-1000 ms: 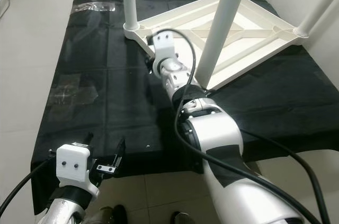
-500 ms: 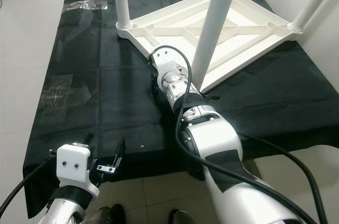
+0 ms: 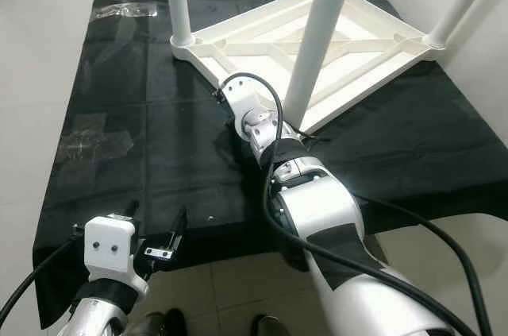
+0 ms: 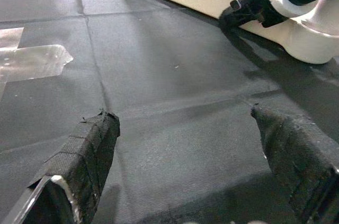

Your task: Building children table

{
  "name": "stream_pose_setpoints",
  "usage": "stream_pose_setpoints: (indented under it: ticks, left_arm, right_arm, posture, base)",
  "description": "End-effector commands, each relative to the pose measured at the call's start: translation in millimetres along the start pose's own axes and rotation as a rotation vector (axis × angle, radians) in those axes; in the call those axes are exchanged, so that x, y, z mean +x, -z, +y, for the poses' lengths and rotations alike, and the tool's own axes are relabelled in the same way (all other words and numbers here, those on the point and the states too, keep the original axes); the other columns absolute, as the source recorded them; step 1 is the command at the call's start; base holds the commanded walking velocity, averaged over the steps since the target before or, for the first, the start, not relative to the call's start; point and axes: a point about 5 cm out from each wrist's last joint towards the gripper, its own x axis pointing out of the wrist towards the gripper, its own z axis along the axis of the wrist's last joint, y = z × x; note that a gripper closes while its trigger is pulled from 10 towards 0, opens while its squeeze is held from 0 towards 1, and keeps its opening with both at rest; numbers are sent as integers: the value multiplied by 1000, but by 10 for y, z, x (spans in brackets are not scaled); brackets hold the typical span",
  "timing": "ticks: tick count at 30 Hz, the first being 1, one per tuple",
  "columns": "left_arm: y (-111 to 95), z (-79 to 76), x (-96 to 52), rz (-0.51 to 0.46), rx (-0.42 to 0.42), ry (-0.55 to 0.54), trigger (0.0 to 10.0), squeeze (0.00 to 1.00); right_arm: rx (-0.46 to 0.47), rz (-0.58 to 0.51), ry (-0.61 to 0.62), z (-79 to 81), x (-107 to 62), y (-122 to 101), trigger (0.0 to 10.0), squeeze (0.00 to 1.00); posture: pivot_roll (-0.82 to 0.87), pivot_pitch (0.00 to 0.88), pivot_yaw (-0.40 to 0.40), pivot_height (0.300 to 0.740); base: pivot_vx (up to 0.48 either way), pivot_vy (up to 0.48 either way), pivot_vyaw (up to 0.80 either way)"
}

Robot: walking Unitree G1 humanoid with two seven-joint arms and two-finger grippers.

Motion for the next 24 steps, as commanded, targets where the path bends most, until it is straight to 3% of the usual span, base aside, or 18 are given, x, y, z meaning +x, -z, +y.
stream_pose_setpoints:
  ticks: [1,13,17,21,24]
  left_arm:
    - [-35,-327,-86,10,-115,92,10000,0]
    - [-25,-295,-45,3,-106,84,10000,0]
    - [-7,-266,-9,-3,-92,86,10000,0]
    - [-5,-265,0,-6,-89,90,10000,0]
    - [1,-258,16,-9,-81,95,10000,0]
  right_arm:
    - [13,74,-114,153,36,195,0,0]
    - [-87,98,-183,18,6,228,0,0]
    - [-234,200,-301,-169,-42,454,0,0]
    - [-258,236,-325,-266,-70,546,0,0]
    - [-293,287,-355,-457,-133,679,0,0]
  posture:
    - [50,253,-70,740]
    - [46,232,-70,740]
    - [41,213,-62,740]
    - [39,210,-59,740]
    - [36,199,-52,740]
  base:
    - [0,0,0]
    - [0,0,0]
    - [0,0,0]
    - [0,0,0]
    - [0,0,0]
